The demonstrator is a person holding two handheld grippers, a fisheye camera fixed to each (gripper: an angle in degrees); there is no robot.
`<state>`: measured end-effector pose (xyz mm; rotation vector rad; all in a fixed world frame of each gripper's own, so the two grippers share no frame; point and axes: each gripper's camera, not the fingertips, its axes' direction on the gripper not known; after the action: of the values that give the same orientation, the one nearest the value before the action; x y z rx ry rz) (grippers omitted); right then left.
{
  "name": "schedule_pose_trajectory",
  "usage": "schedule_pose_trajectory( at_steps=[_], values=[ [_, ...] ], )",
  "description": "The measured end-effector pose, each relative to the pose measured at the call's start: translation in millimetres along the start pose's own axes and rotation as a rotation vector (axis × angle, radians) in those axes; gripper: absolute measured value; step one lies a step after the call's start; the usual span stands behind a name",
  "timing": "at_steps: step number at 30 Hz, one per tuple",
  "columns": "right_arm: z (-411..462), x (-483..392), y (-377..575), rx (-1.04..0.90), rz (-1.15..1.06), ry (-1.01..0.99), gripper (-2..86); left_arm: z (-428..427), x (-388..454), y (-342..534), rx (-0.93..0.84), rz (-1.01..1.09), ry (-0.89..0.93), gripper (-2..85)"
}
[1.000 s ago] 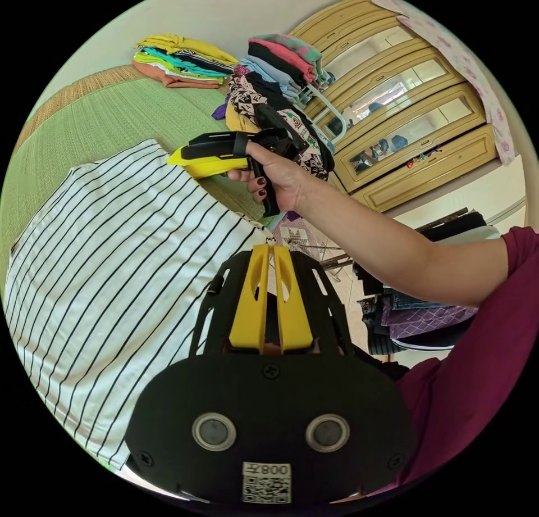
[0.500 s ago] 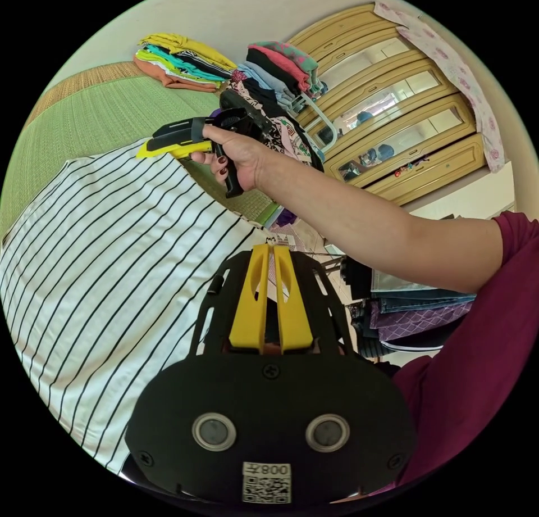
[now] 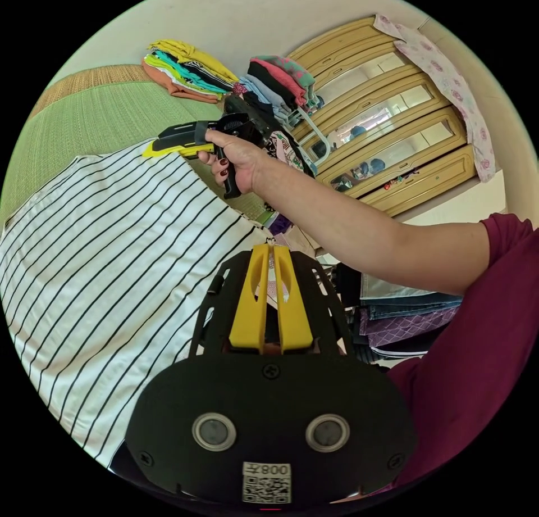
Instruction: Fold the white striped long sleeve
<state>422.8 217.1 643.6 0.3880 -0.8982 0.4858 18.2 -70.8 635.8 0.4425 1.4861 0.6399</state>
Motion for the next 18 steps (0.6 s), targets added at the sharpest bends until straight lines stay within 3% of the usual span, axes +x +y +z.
schedule_pose_trajectory(
  at_steps=[18],
  values=[
    [54.2, -67.1, 15.6, 0.115, -0.061, -0.013, 1.3, -160.5, 25.6, 84.0, 0.168, -0.005, 0.018, 1.2]
  ],
)
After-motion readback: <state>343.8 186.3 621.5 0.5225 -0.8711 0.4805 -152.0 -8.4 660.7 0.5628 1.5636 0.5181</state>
